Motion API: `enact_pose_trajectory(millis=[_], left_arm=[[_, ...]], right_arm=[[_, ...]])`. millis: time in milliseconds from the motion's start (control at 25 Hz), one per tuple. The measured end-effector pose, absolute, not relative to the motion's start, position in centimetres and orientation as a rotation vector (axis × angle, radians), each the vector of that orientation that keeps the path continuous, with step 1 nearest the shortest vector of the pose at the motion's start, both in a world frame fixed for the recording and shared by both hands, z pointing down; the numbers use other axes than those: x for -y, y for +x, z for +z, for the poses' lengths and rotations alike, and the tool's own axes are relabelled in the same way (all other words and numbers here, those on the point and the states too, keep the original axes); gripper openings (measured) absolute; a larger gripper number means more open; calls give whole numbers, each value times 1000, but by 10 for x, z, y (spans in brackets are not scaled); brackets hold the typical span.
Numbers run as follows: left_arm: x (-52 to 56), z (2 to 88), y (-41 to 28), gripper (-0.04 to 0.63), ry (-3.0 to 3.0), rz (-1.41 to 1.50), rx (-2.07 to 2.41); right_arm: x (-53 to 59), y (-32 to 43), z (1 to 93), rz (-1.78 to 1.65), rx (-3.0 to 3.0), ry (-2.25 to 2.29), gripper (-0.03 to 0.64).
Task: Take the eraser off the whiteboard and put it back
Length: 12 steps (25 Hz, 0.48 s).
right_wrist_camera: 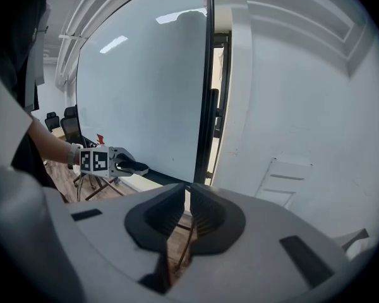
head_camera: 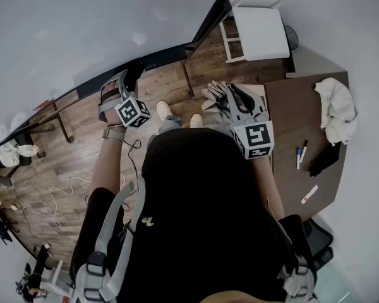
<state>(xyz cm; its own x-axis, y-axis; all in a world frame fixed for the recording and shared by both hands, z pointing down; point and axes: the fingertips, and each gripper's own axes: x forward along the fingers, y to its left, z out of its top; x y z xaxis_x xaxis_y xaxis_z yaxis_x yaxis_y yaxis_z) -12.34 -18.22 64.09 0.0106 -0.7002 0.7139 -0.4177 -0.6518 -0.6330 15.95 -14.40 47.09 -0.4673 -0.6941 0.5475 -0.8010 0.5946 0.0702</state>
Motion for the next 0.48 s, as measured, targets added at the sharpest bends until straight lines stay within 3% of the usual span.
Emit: enact_pose_trajectory(millis=[480], left_arm=[[186, 647, -127, 188, -2041, -1712, -1152]], right_arm=[[143, 158, 472, 266, 2295, 1179, 35]])
